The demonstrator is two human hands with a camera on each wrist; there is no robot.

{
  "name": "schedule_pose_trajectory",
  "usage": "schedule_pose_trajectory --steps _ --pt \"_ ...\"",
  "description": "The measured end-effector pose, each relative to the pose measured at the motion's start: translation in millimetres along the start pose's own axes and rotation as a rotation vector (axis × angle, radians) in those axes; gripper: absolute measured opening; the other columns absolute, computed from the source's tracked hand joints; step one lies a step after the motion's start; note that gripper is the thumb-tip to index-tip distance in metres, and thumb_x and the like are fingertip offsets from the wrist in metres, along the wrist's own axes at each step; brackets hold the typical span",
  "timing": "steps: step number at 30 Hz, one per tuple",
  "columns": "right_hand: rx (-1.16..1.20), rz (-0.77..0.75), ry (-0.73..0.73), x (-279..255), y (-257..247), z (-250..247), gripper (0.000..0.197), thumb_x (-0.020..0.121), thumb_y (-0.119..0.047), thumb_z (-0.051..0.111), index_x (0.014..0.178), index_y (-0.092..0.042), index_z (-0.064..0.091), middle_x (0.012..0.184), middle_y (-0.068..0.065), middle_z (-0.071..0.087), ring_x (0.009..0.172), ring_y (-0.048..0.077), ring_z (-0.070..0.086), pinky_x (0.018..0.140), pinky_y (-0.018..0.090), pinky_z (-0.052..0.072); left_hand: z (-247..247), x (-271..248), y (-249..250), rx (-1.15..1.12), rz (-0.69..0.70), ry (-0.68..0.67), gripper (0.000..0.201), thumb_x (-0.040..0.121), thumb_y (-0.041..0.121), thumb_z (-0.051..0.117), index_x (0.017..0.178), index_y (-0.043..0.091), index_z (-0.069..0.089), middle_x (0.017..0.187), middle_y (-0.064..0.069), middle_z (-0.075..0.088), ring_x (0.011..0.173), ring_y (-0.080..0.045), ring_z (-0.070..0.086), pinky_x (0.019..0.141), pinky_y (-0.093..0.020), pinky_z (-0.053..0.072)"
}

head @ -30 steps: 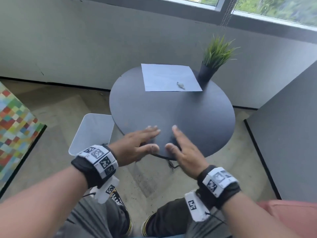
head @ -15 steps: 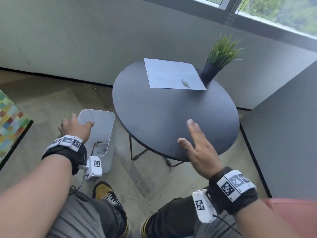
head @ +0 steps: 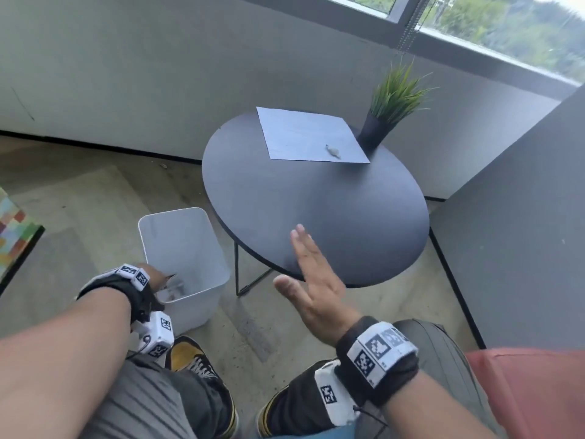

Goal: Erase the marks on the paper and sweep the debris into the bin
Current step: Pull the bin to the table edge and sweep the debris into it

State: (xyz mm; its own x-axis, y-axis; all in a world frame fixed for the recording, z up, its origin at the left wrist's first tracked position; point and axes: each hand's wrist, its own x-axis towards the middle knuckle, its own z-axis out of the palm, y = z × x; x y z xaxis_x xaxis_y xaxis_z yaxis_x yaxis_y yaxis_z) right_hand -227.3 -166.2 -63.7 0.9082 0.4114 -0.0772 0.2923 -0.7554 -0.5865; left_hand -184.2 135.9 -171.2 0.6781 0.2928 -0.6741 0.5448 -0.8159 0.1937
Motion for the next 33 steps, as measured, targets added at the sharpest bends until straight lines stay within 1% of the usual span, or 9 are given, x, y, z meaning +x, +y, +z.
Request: schedule_pose_trajectory --steps 3,7,13,17,19,22,25,29,33 --pt "0.008 0.296 0.271 2 51 -42 0.087 0.088 -0.068 0.027 0.156 -0.019 0.005 0.164 -0.005 -0.002 0.149 0.003 -0.004 0.121 0.028 0.001 -10 -9 1 -0.001 -0.016 0.013 0.037 0.105 0.018 0.038 0.135 0.0 0.052 0.14 -0.013 0.052 0.129 -0.024 0.049 0.079 -0.022 0.035" --pt "-0.275 0.621 0.159 -1 88 -42 0.092 0.086 -0.074 0.015 0.155 -0.015 0.008 0.164 0.01 -0.002 0.151 0.026 -0.006 0.122 0.047 0.004 -25 -9 -4 0.065 0.03 0.013 0.033 0.098 0.01 0.043 0.127 -0.001 0.058 0.132 -0.017 0.058 0.12 -0.028 0.056 0.086 -0.026 0.042" --pt "-0.363 0.546 0.027 15 5 27 0.086 0.084 -0.079 0.002 0.154 -0.03 -0.005 0.162 -0.001 -0.018 0.147 0.026 -0.022 0.111 0.066 -0.013 -31 -26 -9 0.093 0.062 0.002 0.031 0.096 0.006 0.043 0.121 -0.004 0.06 0.124 -0.02 0.062 0.113 -0.032 0.061 0.076 -0.026 0.045" --pt "-0.131 0.183 -0.089 24 -33 27 0.086 0.087 -0.077 0.016 0.156 -0.027 0.001 0.164 -0.005 -0.009 0.15 0.016 -0.013 0.122 0.043 -0.006 -30 -32 -8 -0.001 0.064 0.017 0.029 0.094 0.004 0.042 0.115 -0.005 0.061 0.117 -0.026 0.064 0.107 -0.037 0.064 0.071 -0.026 0.042" --pt "0.066 0.065 0.013 25 -31 6 0.086 0.088 -0.07 0.027 0.156 -0.023 0.004 0.164 -0.009 -0.002 0.149 0.004 -0.006 0.122 0.029 0.0 -31 -35 -8 -0.011 0.074 -0.009 0.029 0.092 0.002 0.042 0.113 -0.007 0.06 0.115 -0.028 0.065 0.105 -0.038 0.064 0.068 -0.026 0.04" --pt "0.035 0.252 0.258 18 17 -37 0.083 0.092 -0.063 0.031 0.156 -0.018 0.006 0.164 -0.005 0.002 0.149 0.005 0.0 0.12 0.024 0.001 -34 -36 -5 -0.053 0.099 -0.01 0.031 0.092 0.002 0.041 0.113 -0.011 0.06 0.111 -0.028 0.066 0.096 -0.038 0.066 0.057 -0.028 0.04" --pt "-0.156 0.519 0.193 6 65 -49 0.082 0.093 -0.063 0.025 0.155 -0.013 0.011 0.164 0.007 0.007 0.151 0.019 0.002 0.123 0.039 0.003 -35 -39 -4 -0.094 0.097 -0.003 0.032 0.095 0.001 0.038 0.116 -0.013 0.057 0.116 -0.03 0.064 0.107 -0.038 0.063 0.068 -0.026 0.039" --pt "-0.373 0.512 0.102 10 33 6 0.085 0.089 -0.073 0.007 0.156 -0.02 0.005 0.164 0.003 -0.007 0.15 0.028 -0.011 0.12 0.052 -0.005 -37 -46 -3 -0.113 0.111 -0.014 0.031 0.093 -0.002 0.037 0.111 -0.015 0.058 0.113 -0.032 0.064 0.101 -0.04 0.064 0.058 -0.029 0.037" --pt "-0.361 0.286 -0.077 35 -43 58 0.086 0.085 -0.077 0.0 0.155 -0.026 -0.007 0.161 -0.004 -0.022 0.146 0.026 -0.026 0.118 0.053 -0.012 -37 -48 -2 -0.097 0.104 -0.035 0.03 0.091 -0.002 0.037 0.108 -0.015 0.06 0.109 -0.031 0.066 0.081 -0.033 0.057 0.05 -0.024 0.036"
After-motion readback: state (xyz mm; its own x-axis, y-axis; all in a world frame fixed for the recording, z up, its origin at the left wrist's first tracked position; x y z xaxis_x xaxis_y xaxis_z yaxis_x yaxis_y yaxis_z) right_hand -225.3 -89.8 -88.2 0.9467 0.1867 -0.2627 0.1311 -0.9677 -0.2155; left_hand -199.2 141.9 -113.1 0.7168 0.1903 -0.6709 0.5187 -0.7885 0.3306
